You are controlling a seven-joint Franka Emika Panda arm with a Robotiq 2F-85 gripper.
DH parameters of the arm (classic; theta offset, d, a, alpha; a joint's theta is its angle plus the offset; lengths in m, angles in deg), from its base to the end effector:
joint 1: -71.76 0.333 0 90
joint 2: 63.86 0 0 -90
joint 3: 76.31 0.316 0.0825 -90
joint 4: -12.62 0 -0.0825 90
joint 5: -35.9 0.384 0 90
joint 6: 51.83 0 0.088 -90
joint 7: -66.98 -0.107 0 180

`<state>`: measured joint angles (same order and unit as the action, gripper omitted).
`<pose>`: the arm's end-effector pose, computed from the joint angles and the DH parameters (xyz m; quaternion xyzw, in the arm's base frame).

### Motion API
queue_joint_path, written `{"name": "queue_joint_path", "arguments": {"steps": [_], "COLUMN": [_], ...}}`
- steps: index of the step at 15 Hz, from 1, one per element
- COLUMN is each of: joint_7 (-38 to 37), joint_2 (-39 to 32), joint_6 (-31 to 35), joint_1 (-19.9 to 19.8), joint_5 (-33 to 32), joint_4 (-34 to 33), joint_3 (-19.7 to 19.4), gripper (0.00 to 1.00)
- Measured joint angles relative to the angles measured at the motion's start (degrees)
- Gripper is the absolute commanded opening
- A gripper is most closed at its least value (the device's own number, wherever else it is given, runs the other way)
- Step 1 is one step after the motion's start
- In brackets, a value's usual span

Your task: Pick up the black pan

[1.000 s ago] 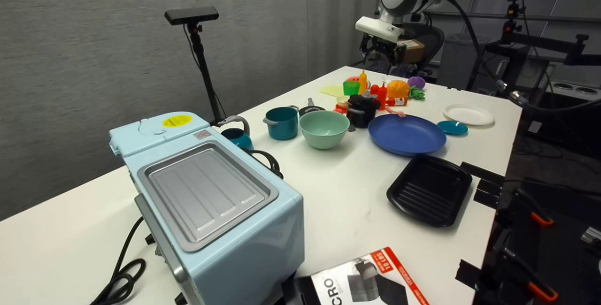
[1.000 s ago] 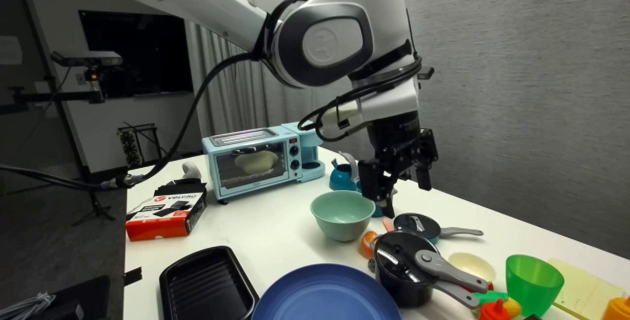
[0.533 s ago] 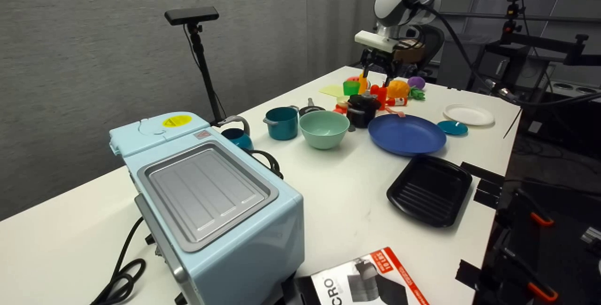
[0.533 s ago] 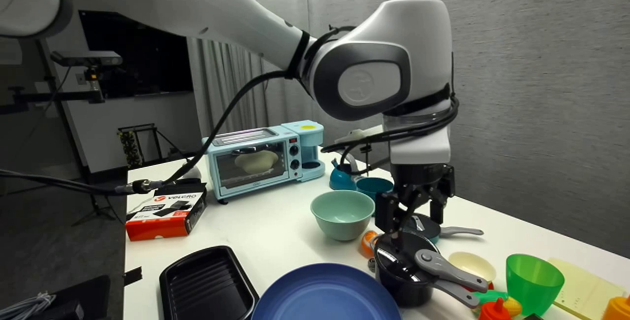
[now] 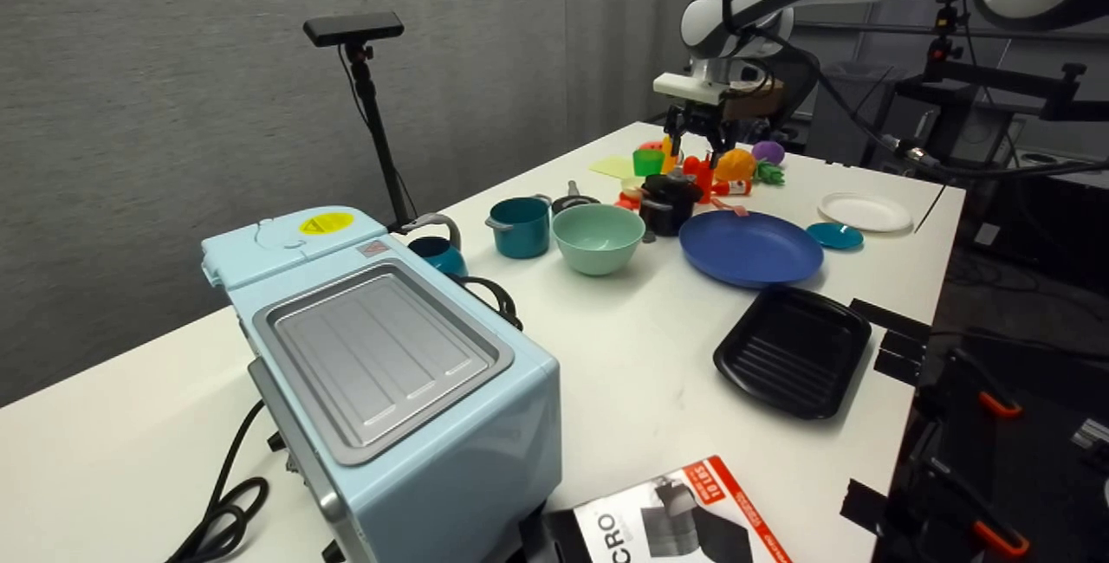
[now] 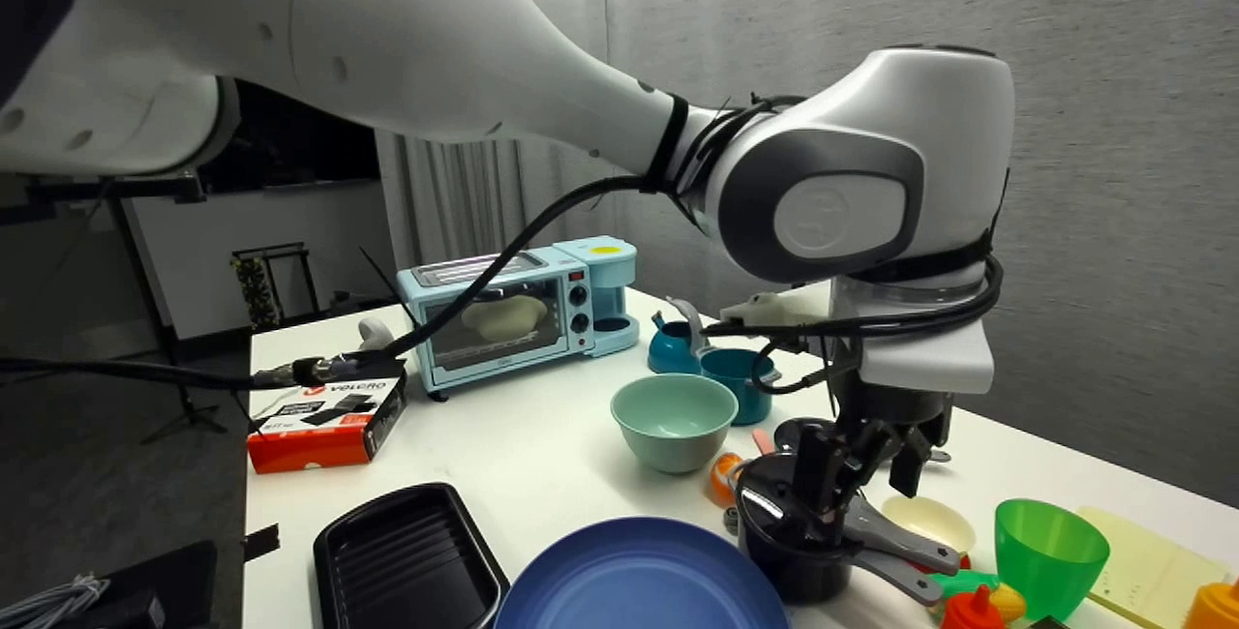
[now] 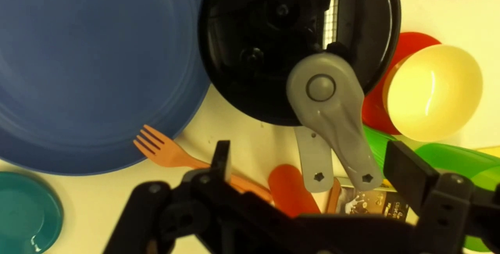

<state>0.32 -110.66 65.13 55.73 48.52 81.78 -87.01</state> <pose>0.6994 -0.2948 0.2963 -0.6719 0.7398 -0.0037 0.0348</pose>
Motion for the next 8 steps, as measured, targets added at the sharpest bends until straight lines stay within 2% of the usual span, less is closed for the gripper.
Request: {"name": "queue_joint_path", "arguments": {"steps": [6,7,8], "joint_7": [-3.3,-3.9,-4.5], "joint_2": [-7.2,-8.0,-8.6], "joint_6": [0.3,0.4,0.4], "joint_1": [0.0,0.1,0.2], "joint_5": [0.0,0.0,0.0], "joint_4": [-9.1,-10.4,-11.4], "joint_3": [0.3,0.4,0.4], "gripper": [0.98,0.77,0.74]}}
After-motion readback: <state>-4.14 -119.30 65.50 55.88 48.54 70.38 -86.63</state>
